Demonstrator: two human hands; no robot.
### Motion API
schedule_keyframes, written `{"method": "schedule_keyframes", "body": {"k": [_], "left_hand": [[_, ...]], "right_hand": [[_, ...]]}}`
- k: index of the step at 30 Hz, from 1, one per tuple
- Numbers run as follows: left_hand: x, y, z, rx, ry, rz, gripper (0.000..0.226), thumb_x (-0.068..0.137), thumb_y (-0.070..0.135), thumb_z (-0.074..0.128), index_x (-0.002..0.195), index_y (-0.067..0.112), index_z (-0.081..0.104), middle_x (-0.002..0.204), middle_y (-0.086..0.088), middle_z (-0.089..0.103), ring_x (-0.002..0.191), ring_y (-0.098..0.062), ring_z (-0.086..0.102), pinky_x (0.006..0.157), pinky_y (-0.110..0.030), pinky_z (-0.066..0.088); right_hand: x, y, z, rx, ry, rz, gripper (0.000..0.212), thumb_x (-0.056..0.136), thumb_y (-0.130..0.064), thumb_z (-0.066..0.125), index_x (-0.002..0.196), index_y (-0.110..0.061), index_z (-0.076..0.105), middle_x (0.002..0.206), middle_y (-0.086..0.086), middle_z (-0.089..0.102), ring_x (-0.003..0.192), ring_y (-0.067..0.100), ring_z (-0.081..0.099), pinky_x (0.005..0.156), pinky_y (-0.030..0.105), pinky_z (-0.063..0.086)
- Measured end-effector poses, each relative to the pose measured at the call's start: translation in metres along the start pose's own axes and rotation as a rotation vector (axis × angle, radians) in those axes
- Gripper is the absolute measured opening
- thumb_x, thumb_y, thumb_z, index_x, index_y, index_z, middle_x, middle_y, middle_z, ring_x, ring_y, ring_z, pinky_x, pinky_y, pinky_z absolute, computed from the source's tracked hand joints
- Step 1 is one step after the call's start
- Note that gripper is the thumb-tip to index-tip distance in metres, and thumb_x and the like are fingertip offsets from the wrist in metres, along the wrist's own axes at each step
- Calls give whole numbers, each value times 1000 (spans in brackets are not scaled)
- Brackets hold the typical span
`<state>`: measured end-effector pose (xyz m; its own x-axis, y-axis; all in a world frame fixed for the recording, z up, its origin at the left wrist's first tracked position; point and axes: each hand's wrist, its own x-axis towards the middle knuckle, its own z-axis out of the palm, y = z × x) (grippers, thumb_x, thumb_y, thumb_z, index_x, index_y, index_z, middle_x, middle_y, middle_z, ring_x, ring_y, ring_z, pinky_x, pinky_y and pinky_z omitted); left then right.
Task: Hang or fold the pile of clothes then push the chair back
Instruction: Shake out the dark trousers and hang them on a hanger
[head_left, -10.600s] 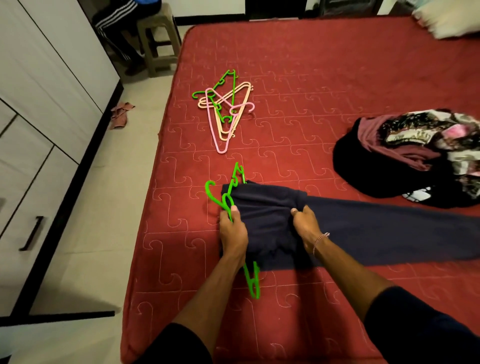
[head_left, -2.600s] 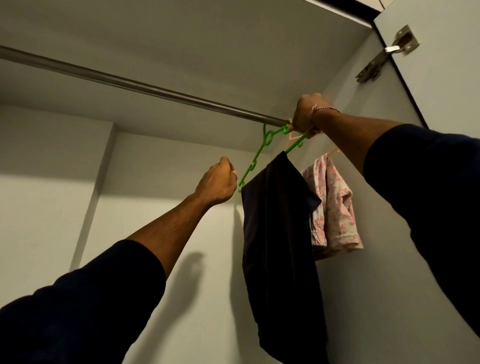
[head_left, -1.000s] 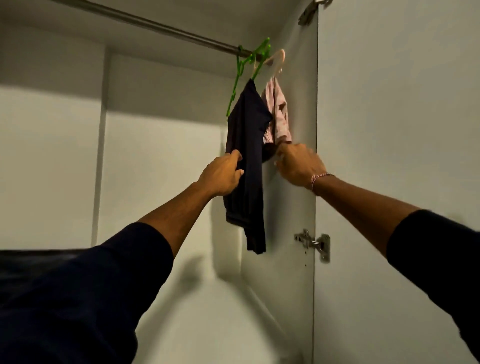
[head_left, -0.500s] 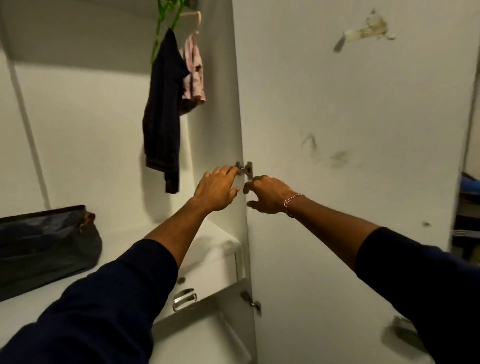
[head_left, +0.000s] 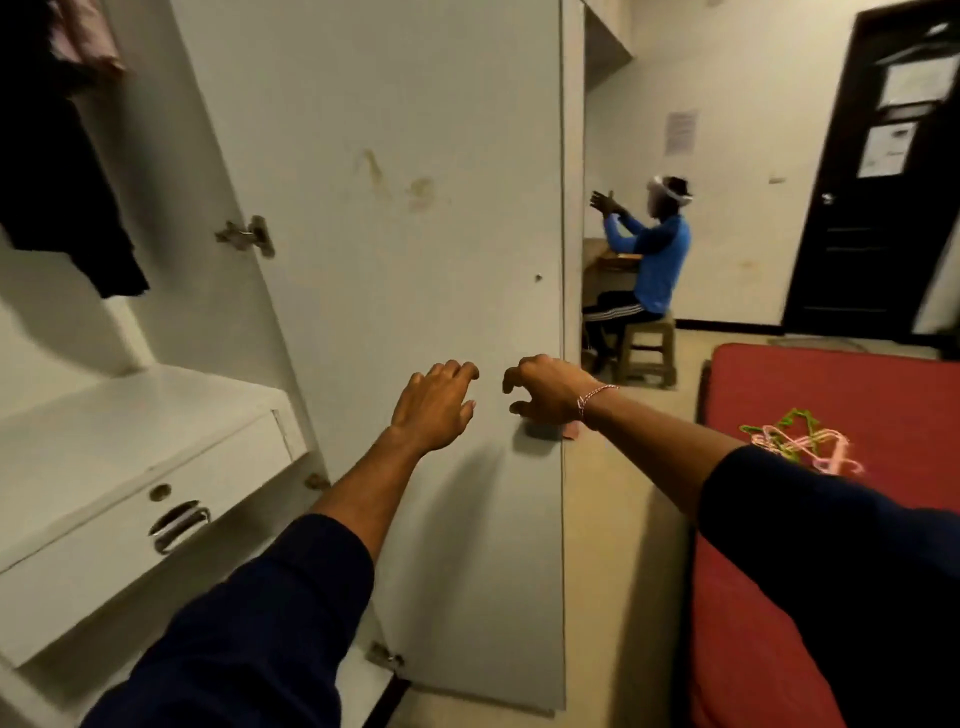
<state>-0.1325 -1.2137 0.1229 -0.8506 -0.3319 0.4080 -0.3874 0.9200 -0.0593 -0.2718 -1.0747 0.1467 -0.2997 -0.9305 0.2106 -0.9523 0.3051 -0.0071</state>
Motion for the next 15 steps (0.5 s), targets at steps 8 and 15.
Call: {"method": "schedule_keyframes", "body": {"k": [8,15], "left_hand": [[36,140,57,-113,-89,229,45,98,33,55,139,20,45,138,-4,54,125,-24,51,99,-41,44],[77,270,97,-155,-137,399,55,97,37,54,147,21,39,144,-3,50,130,-24,48,103,-44,43]], "right_hand": [[-121,123,18,4,-66,317,37,94,-34,67,128,-20,63,118,8,66,111,30,62,84,37,50],[-220,228,23,6,-84,525,40,92,-34,67,128,-19,62,123,10,67,115,32,61,93,45,53]]}}
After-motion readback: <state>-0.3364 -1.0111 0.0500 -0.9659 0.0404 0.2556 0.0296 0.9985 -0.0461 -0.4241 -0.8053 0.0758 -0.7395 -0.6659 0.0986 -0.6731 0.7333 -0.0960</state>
